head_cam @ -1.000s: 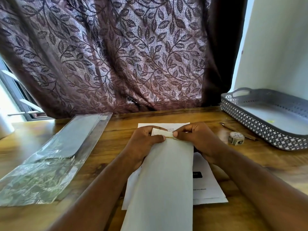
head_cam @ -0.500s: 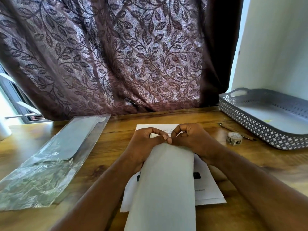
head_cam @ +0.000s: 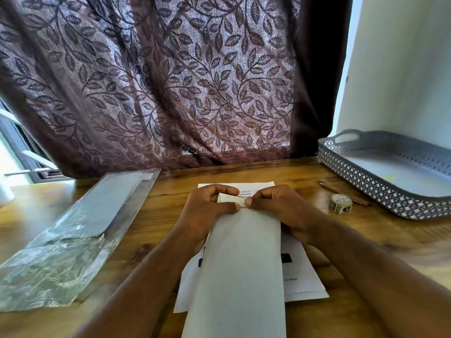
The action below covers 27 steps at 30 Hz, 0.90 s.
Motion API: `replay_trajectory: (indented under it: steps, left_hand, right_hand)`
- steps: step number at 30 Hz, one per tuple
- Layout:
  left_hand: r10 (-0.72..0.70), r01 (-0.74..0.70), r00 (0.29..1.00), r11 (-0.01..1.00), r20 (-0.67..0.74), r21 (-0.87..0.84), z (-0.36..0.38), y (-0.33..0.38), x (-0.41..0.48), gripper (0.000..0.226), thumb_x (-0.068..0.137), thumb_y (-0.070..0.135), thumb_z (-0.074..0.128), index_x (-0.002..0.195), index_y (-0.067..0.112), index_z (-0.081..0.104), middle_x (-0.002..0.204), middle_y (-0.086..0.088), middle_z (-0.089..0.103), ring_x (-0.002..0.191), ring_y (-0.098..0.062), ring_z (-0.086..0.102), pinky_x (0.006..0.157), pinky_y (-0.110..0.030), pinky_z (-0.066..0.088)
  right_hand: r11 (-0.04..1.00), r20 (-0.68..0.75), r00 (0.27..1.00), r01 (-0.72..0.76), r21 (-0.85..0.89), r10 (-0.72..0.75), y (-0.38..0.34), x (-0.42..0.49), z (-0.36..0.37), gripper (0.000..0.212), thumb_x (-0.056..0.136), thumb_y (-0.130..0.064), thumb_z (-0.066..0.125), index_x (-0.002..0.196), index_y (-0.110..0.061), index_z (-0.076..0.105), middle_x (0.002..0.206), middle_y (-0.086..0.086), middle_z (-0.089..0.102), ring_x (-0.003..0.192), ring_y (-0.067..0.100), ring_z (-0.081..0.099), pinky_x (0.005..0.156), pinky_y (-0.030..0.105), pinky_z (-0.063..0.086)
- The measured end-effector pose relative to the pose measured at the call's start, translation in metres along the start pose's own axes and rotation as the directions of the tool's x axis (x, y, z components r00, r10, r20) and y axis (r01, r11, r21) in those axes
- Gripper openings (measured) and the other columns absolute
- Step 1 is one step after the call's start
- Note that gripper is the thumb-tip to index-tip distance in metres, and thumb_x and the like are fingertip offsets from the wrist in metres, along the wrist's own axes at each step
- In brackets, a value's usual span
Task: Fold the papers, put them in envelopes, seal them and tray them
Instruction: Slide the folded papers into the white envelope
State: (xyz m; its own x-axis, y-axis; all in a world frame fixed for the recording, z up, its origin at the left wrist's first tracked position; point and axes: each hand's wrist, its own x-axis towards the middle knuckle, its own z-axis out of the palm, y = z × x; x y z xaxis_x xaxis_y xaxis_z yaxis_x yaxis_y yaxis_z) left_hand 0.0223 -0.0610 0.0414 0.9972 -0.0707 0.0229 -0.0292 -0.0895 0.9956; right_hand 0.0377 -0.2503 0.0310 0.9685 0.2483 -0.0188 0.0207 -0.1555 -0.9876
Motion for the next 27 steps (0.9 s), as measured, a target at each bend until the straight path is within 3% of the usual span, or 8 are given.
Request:
replay_trajectory:
  steps: [4,7,10,15,18,22,25,27]
  left_hand:
    - [-0.006,0.005,1.0,1.0,-0.017,-0.029,-0.002,0.001,0.001,0.028,0.08,-0.005,0.075,0.101,0.012,0.075,0.097,-0.002,0.078,0.095,-0.023,0.074,0.092,-0.044,0.058]
    - [-0.011,0.011,0.999,1.0,-0.038,-0.024,-0.005,0.0,0.002,0.022,0.085,-0.001,0.072,0.103,0.012,0.076,0.1,0.001,0.078,0.095,-0.017,0.074,0.091,-0.04,0.059]
    - [-0.026,0.026,0.998,1.0,-0.052,-0.009,-0.007,-0.001,0.002,0.021,0.095,0.003,0.062,0.099,0.015,0.078,0.101,0.001,0.078,0.092,-0.018,0.075,0.083,-0.036,0.061]
    - [-0.113,0.112,0.994,0.984,0.0,-0.138,-0.008,0.004,0.001,0.031,0.101,0.003,0.048,0.102,0.014,0.077,0.101,-0.007,0.078,0.085,-0.022,0.075,0.066,-0.03,0.058]
    - [-0.162,0.174,0.982,0.977,0.102,-0.124,-0.012,0.003,-0.001,0.02,0.1,0.02,0.057,0.109,0.012,0.073,0.103,-0.01,0.077,0.087,-0.024,0.074,0.079,-0.038,0.058]
    - [-0.239,0.245,0.935,0.969,0.263,0.009,-0.022,0.004,-0.003,0.037,0.09,0.032,0.069,0.122,0.014,0.068,0.116,-0.012,0.074,0.106,-0.035,0.07,0.097,-0.054,0.053]
    - [-0.23,0.248,0.936,0.968,0.265,-0.035,-0.025,0.007,-0.004,0.039,0.088,0.027,0.07,0.122,0.01,0.066,0.112,-0.014,0.074,0.099,-0.034,0.073,0.087,-0.046,0.059]
    - [-0.187,0.224,0.95,0.966,0.25,-0.128,-0.022,0.009,-0.004,0.032,0.092,0.025,0.066,0.117,0.005,0.067,0.101,-0.015,0.076,0.081,-0.028,0.075,0.069,-0.037,0.061]
  right_hand:
    - [0.993,0.025,0.997,-0.078,0.09,0.076,-0.003,-0.001,-0.005,0.01,0.089,-0.016,0.074,0.09,-0.008,0.08,0.096,0.011,0.077,0.083,0.025,0.07,0.068,0.036,0.059]
    - [0.975,0.06,0.987,-0.158,0.155,0.15,-0.003,-0.002,-0.011,0.014,0.09,-0.009,0.071,0.099,0.0,0.078,0.102,0.012,0.077,0.088,0.026,0.072,0.068,0.035,0.06]
    - [0.959,0.078,0.979,-0.201,0.2,0.189,-0.003,-0.003,-0.014,0.016,0.09,-0.003,0.07,0.101,0.006,0.075,0.097,0.012,0.077,0.083,0.024,0.074,0.065,0.033,0.061]
    - [0.958,0.053,0.984,-0.179,0.225,0.171,-0.006,0.0,-0.016,0.01,0.089,-0.001,0.069,0.095,0.003,0.076,0.093,0.012,0.078,0.079,0.022,0.075,0.064,0.03,0.062]
    - [0.947,-0.012,0.987,-0.149,0.285,0.159,-0.007,0.001,-0.023,0.009,0.091,0.0,0.067,0.097,0.004,0.073,0.088,0.014,0.077,0.073,0.02,0.075,0.061,0.029,0.06]
    - [0.892,-0.171,0.973,-0.067,0.447,0.159,-0.013,0.001,-0.037,0.016,0.095,0.002,0.061,0.106,0.01,0.069,0.089,0.019,0.074,0.066,0.019,0.075,0.052,0.024,0.058]
    - [0.805,-0.209,0.972,0.04,0.591,0.105,-0.017,-0.001,-0.041,0.03,0.103,-0.019,0.054,0.115,0.007,0.065,0.076,0.012,0.075,0.061,0.015,0.073,0.048,0.023,0.056]
    - [0.741,-0.158,0.987,0.076,0.667,0.041,-0.018,0.001,-0.043,0.054,0.105,-0.046,0.04,0.119,-0.002,0.066,0.094,0.013,0.078,0.081,0.02,0.077,0.063,0.032,0.062]
